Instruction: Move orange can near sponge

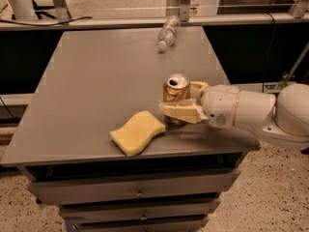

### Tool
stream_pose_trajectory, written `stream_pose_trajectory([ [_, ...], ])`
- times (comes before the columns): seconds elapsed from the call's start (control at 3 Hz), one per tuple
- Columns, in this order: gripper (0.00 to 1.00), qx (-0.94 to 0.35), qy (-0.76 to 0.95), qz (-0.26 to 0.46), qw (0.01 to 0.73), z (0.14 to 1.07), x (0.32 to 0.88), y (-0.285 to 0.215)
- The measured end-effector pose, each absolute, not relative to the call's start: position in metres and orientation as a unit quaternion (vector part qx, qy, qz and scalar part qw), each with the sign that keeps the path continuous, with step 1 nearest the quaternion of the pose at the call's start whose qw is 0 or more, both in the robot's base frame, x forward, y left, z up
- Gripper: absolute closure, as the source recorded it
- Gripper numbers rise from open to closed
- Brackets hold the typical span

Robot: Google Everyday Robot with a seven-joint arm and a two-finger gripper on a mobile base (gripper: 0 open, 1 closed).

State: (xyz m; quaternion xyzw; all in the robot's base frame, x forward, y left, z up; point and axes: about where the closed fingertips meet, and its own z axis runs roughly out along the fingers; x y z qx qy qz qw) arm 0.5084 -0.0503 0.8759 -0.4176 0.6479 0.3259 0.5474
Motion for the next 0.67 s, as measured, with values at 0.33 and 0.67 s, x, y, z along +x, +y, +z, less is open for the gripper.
stream_pose_trajectory([
  [0.33, 0.0, -0.419, 0.648, 0.33, 0.544, 0.876, 0.5063, -0.0479],
  [0.67, 0.0, -0.422, 0.646, 0.333, 0.542, 0.8802, 0.4995, -0.0466],
])
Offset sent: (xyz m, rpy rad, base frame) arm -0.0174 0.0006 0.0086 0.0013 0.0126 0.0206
